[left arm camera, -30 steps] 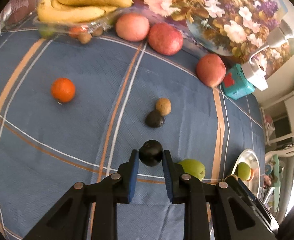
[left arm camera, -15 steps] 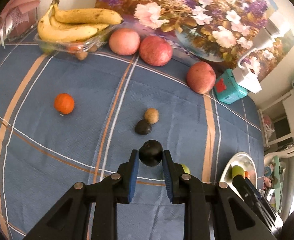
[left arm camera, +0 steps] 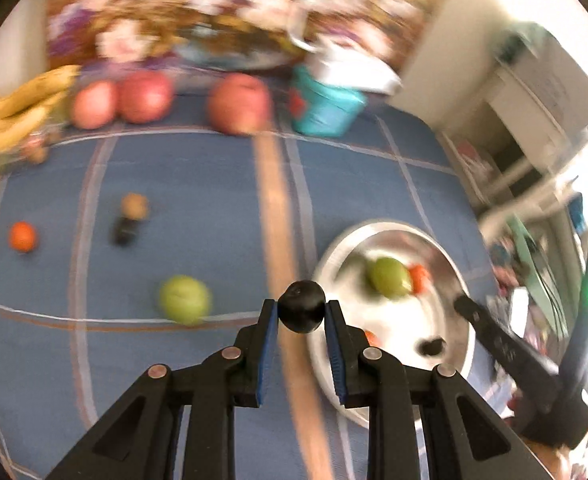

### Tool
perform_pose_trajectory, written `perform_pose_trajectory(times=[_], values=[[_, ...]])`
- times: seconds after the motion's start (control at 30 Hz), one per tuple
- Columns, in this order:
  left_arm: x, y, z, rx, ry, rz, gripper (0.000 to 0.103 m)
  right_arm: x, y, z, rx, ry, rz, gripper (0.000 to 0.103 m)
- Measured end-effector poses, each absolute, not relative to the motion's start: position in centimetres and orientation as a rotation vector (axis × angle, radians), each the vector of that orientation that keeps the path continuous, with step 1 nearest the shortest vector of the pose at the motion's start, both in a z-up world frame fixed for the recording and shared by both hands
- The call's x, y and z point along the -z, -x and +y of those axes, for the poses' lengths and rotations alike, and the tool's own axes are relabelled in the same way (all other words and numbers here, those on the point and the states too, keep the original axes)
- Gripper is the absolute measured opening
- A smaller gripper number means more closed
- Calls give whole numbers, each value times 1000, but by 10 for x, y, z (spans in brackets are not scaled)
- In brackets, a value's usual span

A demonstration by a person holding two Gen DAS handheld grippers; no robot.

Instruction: Organize fruits

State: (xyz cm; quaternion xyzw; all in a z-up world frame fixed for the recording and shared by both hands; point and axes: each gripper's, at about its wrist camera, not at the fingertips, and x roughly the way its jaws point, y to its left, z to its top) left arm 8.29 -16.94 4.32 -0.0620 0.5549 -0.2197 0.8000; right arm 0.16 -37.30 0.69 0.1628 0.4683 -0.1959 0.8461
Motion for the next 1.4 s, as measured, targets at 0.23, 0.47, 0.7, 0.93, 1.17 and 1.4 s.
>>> perform_pose_trajectory(times=[0.23, 0.47, 0.7, 0.93, 1.17, 1.4], values=[[-31, -61, -217, 559, 43, 1226, 26, -11, 9, -389, 438, -343, 966, 29], [-25, -49, -234, 587, -14, 1251, 32, -10, 10, -397, 435, -364, 967, 39], [-26, -53, -230, 557, 6, 1253, 51, -11, 13, -399, 441, -372, 958, 41], [-21, -66, -208, 426, 39, 1274, 68, -9, 9, -391, 425, -353, 972, 62], [-17, -84, -159, 207, 101, 1257, 86, -6, 1, -370, 379, -305, 998, 75], [-29, -95, -103, 49, 188, 1189, 103, -3, -7, -342, 307, -268, 1018, 88]])
